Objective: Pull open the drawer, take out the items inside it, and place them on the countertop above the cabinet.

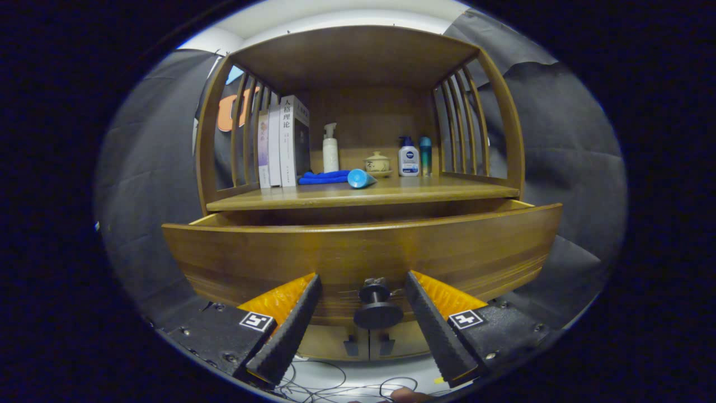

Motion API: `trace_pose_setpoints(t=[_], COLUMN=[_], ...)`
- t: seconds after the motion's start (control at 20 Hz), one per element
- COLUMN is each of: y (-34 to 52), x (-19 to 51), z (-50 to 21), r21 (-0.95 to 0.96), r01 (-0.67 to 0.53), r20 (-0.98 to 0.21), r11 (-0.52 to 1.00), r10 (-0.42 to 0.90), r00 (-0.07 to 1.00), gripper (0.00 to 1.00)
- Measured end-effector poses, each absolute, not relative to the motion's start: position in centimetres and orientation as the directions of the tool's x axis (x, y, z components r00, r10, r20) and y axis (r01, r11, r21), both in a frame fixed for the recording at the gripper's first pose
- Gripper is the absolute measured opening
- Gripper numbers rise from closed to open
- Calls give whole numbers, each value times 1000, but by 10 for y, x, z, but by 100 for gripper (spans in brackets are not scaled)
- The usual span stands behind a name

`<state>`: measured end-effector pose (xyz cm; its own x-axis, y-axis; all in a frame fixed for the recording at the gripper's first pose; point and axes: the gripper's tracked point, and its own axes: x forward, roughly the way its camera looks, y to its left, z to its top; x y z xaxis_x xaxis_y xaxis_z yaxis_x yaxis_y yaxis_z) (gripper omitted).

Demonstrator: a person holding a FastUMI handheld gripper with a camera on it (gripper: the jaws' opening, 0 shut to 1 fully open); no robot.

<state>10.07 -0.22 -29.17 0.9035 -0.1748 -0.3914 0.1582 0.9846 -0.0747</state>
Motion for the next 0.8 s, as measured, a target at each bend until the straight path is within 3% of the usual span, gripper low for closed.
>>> trace_pose_setpoints(t=[0.5, 0.8], y=[-11, -13], x=[171, 168], z=[-301, -305], r21=[-63, -25], r01=[176, 182], r20=[-436, -446], r11=[982, 983], r10=[-185, -174], r00=[881, 878], gripper=[99, 99])
